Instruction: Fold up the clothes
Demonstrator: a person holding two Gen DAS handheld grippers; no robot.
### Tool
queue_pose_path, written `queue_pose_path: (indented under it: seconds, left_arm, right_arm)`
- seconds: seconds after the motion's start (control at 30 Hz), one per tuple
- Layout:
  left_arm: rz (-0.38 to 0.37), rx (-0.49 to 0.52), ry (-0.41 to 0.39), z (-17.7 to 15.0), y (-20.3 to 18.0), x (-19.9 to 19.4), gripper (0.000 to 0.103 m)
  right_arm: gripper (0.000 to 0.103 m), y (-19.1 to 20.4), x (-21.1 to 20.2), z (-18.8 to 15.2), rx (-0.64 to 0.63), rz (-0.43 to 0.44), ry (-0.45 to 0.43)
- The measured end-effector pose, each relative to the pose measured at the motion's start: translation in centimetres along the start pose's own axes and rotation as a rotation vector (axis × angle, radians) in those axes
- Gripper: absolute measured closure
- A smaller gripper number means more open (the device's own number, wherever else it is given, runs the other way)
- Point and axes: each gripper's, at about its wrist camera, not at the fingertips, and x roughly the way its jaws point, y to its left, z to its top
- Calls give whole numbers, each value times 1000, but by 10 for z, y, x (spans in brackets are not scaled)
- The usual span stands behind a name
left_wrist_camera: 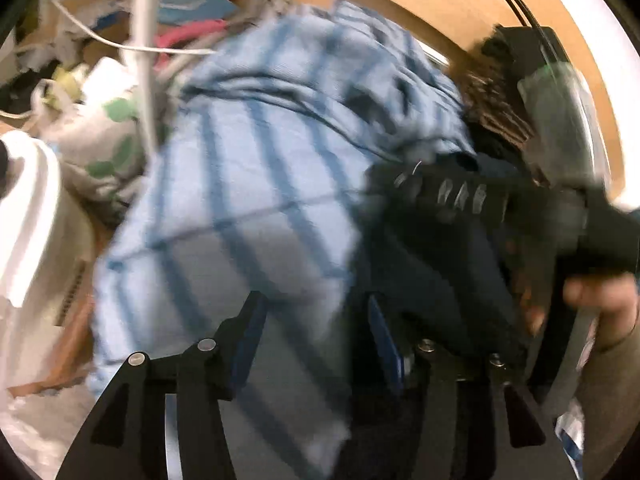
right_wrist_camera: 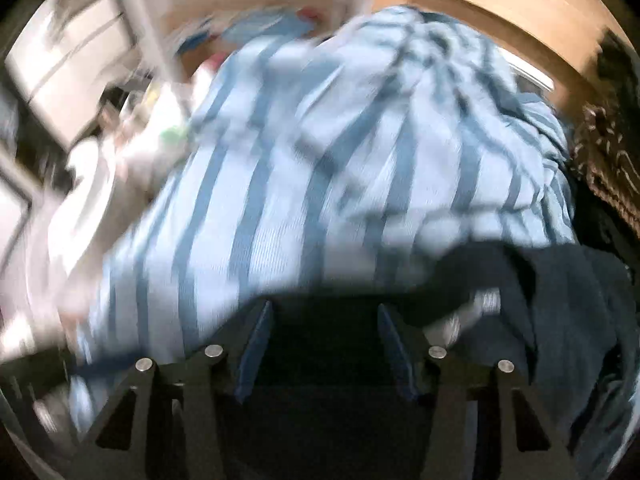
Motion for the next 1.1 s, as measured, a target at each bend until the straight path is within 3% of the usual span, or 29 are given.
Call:
queue_pose_path:
  seconds: [0.07,0.17,0.3,0.4,0.53,0.63,0.67,0.7,0.73,0.8,0.83,0.87,0.97,1.1]
  left_arm:
    - [51,-17,-18,3,11,-5,49]
    - [3,-46,-31,7,25,-15,49]
    - [-99,-48,-16,15,12,-15,49]
    - [-179,-46,2,22,-1,-13,49]
    - [-257,-45,78,39,-30,3,49]
    - [-48,51,236,50,-58,31,50]
    - [24,83,284,53,-66,41,59]
    - [96,115,305,55,-71,49,91]
    - [114,116,297,57,-71,52,98]
    - [141,120,256,65,-73,54,101]
    - [151,124,230,70,-74,53,101]
    - [158,130,225,74,-76,54,101]
    - [191,143,213,85,-82,62,101]
    - [212,120,207,100,-86,75,101]
  right_arm:
    - [44,-9,1,11,74,41,-1]
    - [43,-22,-22,2,132,109,-63]
    - [34,-52,-67,-41,239,150,-160]
    - [34,-61,-82,-79,274,194,-130]
    - [34,-52,-78,-119,168,113,-32]
    - [34,-47,-69,-138,108,63,19]
    - [34,-47,-66,-140,114,61,28]
    - [34,-49,-63,-141,124,48,35]
    - [34,-51,-59,-140,136,31,40]
    - [34,-56,-52,-139,156,-2,49]
    - [46,-59,-49,-137,165,-18,52]
    - [74,-63,-44,-135,177,-24,59]
    - [92,-71,-37,-128,212,10,60]
    - [94,-79,-49,-112,217,-37,-12]
